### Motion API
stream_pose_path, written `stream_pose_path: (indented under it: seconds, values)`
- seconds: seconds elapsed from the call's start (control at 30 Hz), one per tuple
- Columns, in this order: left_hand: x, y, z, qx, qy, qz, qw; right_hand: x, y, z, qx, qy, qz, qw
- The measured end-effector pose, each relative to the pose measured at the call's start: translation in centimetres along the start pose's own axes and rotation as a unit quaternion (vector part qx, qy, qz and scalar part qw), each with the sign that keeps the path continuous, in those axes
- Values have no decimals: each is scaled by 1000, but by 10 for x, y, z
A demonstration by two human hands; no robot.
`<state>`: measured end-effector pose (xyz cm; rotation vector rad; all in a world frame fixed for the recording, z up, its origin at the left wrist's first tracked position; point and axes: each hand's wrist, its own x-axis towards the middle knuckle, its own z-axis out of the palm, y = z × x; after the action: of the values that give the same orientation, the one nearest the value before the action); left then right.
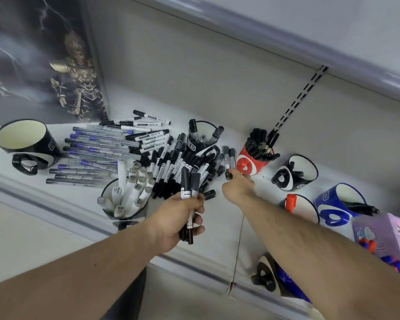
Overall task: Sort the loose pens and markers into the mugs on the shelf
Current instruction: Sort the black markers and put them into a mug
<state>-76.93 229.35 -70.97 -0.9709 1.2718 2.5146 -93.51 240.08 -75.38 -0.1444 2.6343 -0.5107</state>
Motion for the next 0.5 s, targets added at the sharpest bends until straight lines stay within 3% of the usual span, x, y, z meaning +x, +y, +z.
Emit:
stream_pose_path:
  seconds: [0.2, 0.4, 0.5]
  values:
    - [3, -1, -9, -52, 9, -29, 998, 43, 2, 5, -152, -53, -5, 987]
    - [-5, -6, -20, -43, -5, -40, 998, 52, 13, 14, -180, 23, -82, 980]
    - [-3, -4, -17, -53, -8, -23, 998, 49, 20, 14, -250, 33, -126, 959]
